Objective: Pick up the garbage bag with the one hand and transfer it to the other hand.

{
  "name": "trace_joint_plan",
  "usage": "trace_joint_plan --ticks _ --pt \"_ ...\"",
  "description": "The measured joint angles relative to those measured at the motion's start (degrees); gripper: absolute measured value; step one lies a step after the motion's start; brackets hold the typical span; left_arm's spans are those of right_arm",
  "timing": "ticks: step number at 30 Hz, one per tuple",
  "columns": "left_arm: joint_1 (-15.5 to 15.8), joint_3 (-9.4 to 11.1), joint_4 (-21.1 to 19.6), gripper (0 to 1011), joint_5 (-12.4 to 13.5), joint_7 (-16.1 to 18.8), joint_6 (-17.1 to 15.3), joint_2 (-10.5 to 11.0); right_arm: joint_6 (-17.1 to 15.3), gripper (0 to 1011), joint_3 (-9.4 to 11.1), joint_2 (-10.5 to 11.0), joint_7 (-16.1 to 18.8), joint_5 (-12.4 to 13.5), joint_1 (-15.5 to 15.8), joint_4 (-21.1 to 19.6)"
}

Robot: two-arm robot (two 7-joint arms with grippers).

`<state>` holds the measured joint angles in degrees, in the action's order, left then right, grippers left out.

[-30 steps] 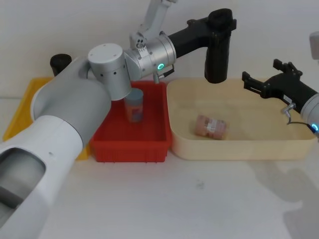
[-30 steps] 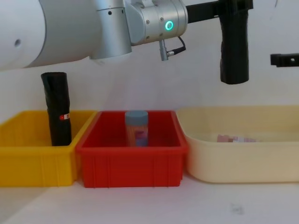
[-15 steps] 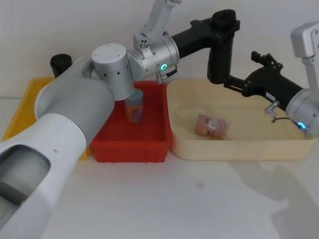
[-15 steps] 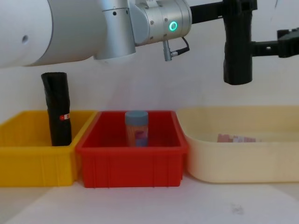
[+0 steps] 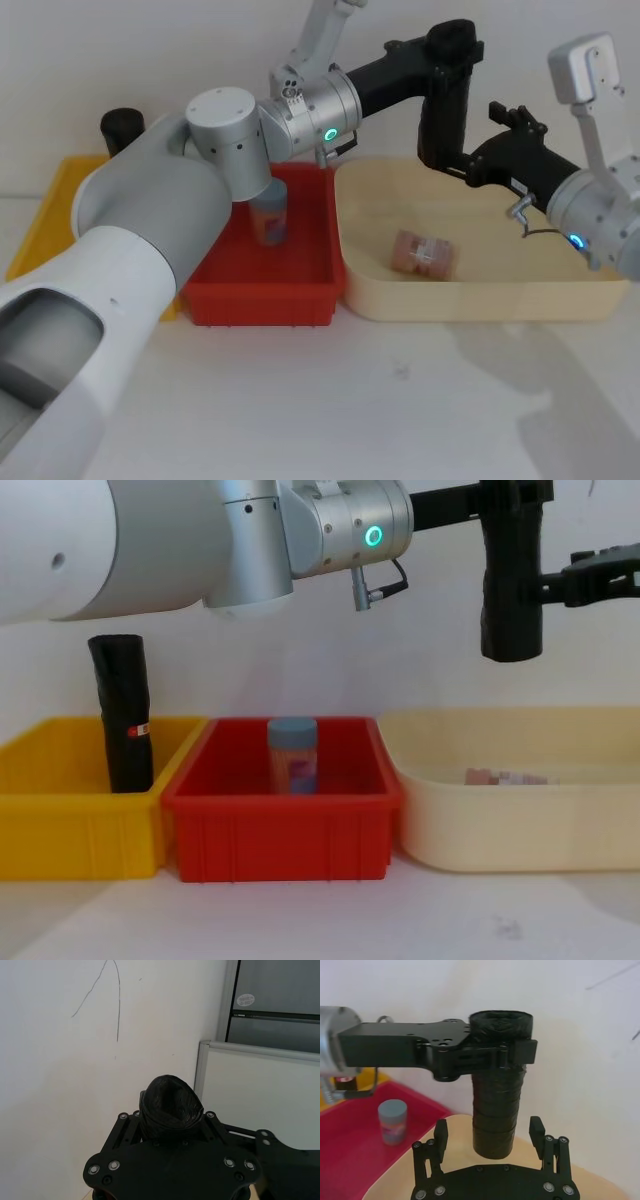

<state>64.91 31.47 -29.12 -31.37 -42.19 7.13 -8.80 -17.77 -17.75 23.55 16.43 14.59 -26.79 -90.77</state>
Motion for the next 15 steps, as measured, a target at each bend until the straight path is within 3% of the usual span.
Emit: trace_joint_plan --ticks 15 --pt "0.1 0.0 0.2 336 0.0 0.0 0.1 -0.1 -2.5 1001 0.8 -4.2 -2.2 -0.1 -3.7 5.2"
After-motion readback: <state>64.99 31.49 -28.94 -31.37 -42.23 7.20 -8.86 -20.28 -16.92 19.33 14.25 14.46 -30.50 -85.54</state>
